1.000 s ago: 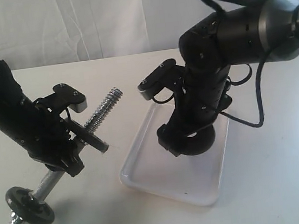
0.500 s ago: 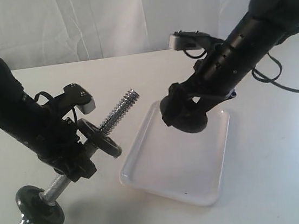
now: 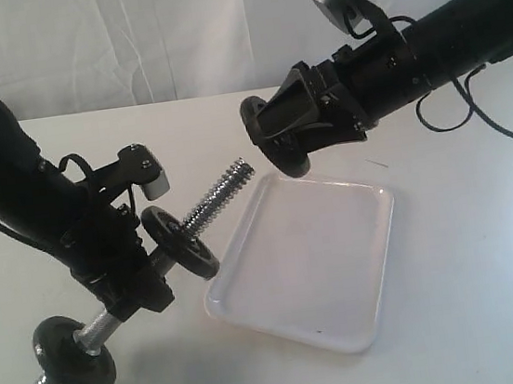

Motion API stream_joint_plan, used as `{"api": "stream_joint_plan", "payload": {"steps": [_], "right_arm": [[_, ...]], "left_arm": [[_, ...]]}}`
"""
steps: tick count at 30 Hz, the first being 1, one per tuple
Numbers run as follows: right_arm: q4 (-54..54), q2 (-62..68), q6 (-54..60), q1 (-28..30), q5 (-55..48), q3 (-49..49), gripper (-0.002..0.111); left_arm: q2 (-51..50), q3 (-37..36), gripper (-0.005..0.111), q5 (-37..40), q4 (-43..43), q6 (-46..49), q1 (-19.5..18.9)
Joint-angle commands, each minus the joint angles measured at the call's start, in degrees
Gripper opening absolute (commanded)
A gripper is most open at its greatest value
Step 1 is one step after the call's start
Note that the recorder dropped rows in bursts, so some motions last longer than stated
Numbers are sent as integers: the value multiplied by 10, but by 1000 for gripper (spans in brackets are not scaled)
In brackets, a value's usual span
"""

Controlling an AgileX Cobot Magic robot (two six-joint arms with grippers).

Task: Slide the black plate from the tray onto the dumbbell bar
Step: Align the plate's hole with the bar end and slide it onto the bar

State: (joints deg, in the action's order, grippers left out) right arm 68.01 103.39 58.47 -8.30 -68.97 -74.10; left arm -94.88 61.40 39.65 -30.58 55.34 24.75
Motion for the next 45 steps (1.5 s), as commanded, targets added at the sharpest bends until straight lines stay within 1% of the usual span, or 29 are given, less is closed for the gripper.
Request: {"api": "stream_joint_plan", "payload": {"steps": [1, 14, 26, 37, 45], "right_arm": [[42, 14, 13, 4, -10, -7, 0], [61, 30, 3, 0, -10, -7, 0], [76, 30, 8, -37, -10, -7, 0], [75, 30, 8, -42, -10, -7, 0], [78, 30, 8, -42, -10, -7, 0]], "left_arm": [[30, 14, 0, 22, -91, 35, 0], [30, 14, 0, 21, -91, 35, 0], [30, 14, 0, 21, -92, 35, 0], [30, 14, 0, 21, -92, 34, 0], [30, 14, 0, 10, -92, -2, 0]]}}
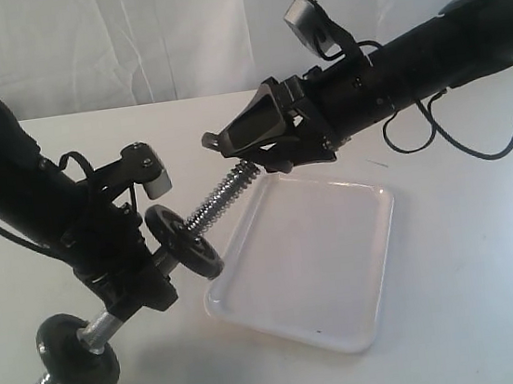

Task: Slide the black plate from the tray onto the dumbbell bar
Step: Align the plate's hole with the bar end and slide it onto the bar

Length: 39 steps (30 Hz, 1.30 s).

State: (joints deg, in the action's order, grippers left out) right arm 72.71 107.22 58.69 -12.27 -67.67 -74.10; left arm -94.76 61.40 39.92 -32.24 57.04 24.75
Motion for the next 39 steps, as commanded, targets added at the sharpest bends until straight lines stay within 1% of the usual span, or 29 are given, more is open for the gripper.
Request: {"api": "stream_joint_plan", "payload": {"steps": [1, 8, 11, 18, 24, 30, 33, 39], "right_arm": [[35, -9, 6, -2, -23, -7, 0], [50, -9, 6, -2, -23, -7, 0], [50, -9, 6, -2, -23, -7, 0], [52, -9, 6, -2, -23, -5, 0], [60, -9, 6, -2, -23, -5, 0], [63, -9, 4, -2, -21, -1, 0], [87, -9, 4, -2, -3, 19, 0], [92, -9, 4, -2, 15, 35, 0]], "left_arm": [[28, 14, 0, 7, -76, -19, 0], [28, 14, 0, 2, -76, -36, 0], [28, 14, 0, -10, -76, -61, 0], [28, 14, 0, -12, -92, -61, 0], [28, 14, 0, -14, -127, -59, 0], [28, 14, 0, -14, -134, -57, 0], [28, 14, 0, -14, -136, -57, 0], [28, 14, 0, -13, -136, -57, 0]]}}
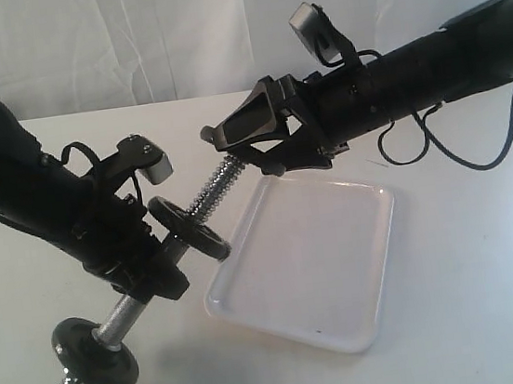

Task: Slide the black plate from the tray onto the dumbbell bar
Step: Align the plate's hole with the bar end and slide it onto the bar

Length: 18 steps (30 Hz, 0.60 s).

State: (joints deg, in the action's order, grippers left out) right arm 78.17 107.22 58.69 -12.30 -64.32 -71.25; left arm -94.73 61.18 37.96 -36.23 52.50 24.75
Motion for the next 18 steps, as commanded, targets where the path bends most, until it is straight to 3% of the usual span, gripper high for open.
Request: {"api": "stream_joint_plan", "payload": {"steps": [1, 18], "right_arm": [[38, -9, 4, -4, -18, 6, 0], [30, -9, 4, -4, -23, 6, 0]], "left_arm": [[28, 16, 0, 7, -96, -12, 0], [28, 16, 0, 7, -96, -12, 0]]}}
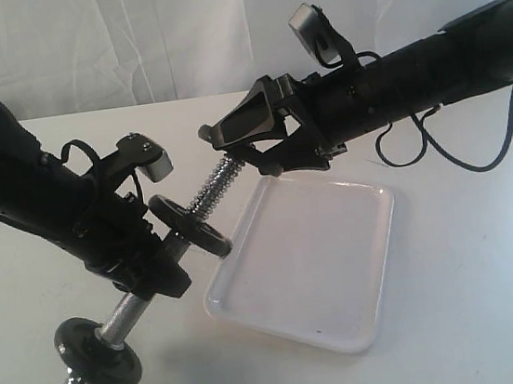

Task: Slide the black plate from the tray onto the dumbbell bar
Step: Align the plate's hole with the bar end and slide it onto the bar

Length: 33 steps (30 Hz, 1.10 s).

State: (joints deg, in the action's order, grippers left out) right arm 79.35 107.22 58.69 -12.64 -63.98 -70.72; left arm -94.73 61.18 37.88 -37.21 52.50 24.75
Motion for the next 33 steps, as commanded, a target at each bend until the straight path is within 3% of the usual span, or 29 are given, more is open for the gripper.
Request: {"api": "stream_joint_plan", "payload": {"steps": [1, 33], "right_arm": [[18, -9, 4, 0, -26, 1, 0], [-14, 4, -4, -33, -20, 1, 0]], "left_arm": [[28, 16, 0, 7, -86, -12, 0], [28, 16, 0, 5, -87, -13, 0]]}}
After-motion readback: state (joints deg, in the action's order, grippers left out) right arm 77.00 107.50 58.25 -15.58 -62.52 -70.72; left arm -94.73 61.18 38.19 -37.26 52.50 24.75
